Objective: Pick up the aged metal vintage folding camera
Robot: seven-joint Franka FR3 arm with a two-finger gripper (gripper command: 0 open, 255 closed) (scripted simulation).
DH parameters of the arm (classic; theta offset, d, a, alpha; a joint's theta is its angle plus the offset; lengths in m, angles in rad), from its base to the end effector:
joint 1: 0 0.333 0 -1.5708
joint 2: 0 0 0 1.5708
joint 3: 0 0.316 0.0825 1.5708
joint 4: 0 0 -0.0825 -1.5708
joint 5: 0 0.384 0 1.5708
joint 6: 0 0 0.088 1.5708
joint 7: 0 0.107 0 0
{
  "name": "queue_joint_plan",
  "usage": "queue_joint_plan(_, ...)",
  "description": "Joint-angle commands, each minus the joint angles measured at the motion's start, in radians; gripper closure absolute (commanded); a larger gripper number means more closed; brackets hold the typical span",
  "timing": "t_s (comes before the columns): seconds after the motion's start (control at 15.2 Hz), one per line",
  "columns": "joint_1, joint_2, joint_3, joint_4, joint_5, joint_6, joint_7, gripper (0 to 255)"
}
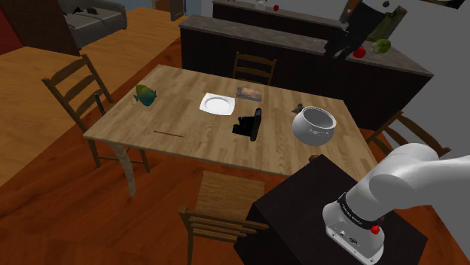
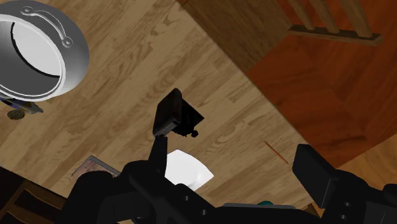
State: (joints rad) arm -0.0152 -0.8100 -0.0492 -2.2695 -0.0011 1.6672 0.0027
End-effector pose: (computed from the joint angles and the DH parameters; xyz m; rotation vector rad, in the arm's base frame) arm 0.3079 -0.0265 0.6483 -3.0941 0.0859 -0.3228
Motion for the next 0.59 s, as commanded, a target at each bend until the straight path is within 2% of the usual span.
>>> queue_joint_plan(0.0, 0.0, 0.0, 0.0, 0.0, 0.0, 0.0, 0.0, 0)
queue_joint_plan(0.53, 0.034, 0.156, -0.084, -0.113, -0.016, 0.254, -0.163, 0)
